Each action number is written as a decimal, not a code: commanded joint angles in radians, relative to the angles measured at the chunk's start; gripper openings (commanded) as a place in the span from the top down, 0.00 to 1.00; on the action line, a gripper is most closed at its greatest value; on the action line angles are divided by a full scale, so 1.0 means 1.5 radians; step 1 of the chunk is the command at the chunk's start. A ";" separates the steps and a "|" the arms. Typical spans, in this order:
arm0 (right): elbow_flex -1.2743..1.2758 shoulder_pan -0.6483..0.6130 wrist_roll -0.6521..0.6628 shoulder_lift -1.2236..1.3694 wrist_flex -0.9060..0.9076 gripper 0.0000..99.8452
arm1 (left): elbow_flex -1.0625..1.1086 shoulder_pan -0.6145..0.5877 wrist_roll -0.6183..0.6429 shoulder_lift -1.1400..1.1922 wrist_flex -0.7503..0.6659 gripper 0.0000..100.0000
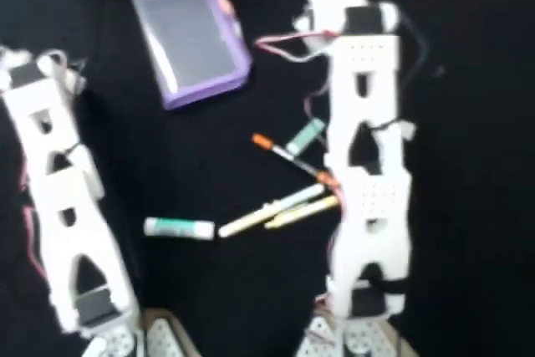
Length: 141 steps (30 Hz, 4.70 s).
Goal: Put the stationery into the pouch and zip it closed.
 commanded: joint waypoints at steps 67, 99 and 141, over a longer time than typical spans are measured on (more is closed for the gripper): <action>-0.348 -0.357 0.333 0.434 -0.169 0.81 | -0.017 -0.114 0.116 -0.003 -0.027 0.77; -0.347 -0.363 0.336 0.505 -0.349 0.81 | -0.017 -0.115 0.118 -0.003 -0.027 0.77; -0.348 -0.353 0.419 0.565 -0.553 0.88 | -0.017 -0.115 0.118 -0.003 -0.028 0.77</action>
